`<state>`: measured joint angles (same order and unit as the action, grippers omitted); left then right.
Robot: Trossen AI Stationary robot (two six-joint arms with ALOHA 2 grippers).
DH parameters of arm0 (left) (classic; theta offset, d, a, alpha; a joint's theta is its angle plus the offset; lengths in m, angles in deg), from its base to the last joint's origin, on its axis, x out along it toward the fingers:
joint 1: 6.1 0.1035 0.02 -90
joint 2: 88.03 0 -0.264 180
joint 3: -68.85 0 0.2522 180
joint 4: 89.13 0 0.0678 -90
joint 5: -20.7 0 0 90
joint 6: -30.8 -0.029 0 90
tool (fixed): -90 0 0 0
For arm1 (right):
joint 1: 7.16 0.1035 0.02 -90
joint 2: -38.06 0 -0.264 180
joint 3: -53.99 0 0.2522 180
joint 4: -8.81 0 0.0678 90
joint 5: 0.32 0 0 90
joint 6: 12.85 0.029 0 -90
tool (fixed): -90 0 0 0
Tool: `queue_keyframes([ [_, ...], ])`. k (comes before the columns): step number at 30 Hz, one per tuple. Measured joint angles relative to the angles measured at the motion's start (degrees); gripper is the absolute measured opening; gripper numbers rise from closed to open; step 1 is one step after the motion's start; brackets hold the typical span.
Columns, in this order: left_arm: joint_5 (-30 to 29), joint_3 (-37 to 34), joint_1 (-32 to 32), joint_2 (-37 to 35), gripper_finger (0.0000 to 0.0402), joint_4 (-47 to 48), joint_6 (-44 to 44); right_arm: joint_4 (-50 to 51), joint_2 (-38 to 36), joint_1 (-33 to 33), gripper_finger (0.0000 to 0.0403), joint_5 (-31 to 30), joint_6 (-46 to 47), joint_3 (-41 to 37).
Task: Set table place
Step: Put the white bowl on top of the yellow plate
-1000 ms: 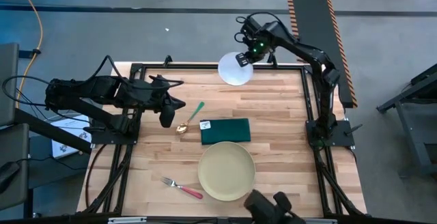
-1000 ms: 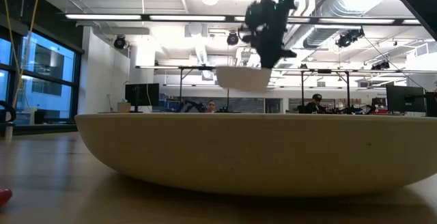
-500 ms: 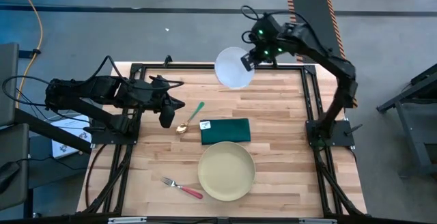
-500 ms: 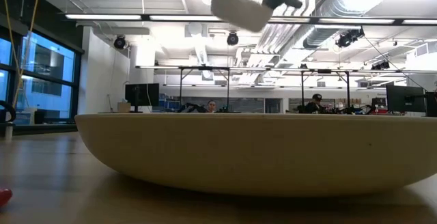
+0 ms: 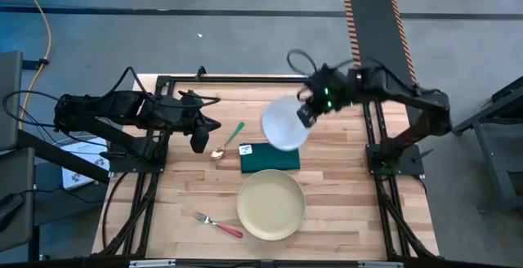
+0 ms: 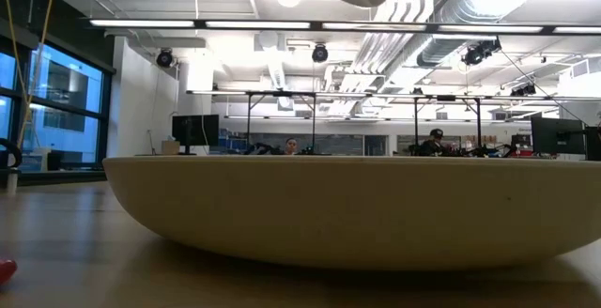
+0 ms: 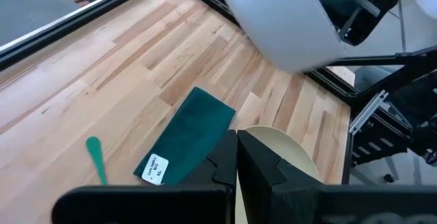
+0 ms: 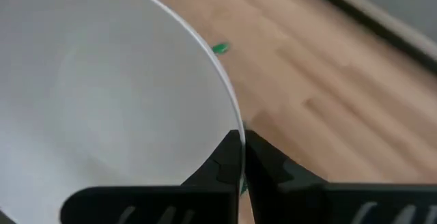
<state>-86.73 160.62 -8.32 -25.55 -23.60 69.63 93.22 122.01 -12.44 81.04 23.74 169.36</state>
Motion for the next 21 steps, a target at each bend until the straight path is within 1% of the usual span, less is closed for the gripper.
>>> queue_keyframes([
  [5, 0.0, 0.0, 0.0, 0.0, 0.0001, 0.87, 0.27, -7.63, -4.49, 7.34, 0.0, 1.15, 9.19, -11.07],
  [9, 0.0, 0.0, 0.0, 0.0, 0.0001, 0.9, 0.42, -10.65, -5.93, 12.18, 0.0, 3.62, 16.48, -17.14],
  [14, 0.0, 0.0, 0.0, 0.0, 0.0001, 0.96, 0.44, -12.82, -5.29, 16.88, 0.0, 5.6, 22.69, -19.75],
  [21, 0.78, 0.0, -0.04, 0.0, 0.0001, 1.4, 0.59, -15.9, -1.39, 20.22, 0.0, 7.86, 27.69, -19.96],
])
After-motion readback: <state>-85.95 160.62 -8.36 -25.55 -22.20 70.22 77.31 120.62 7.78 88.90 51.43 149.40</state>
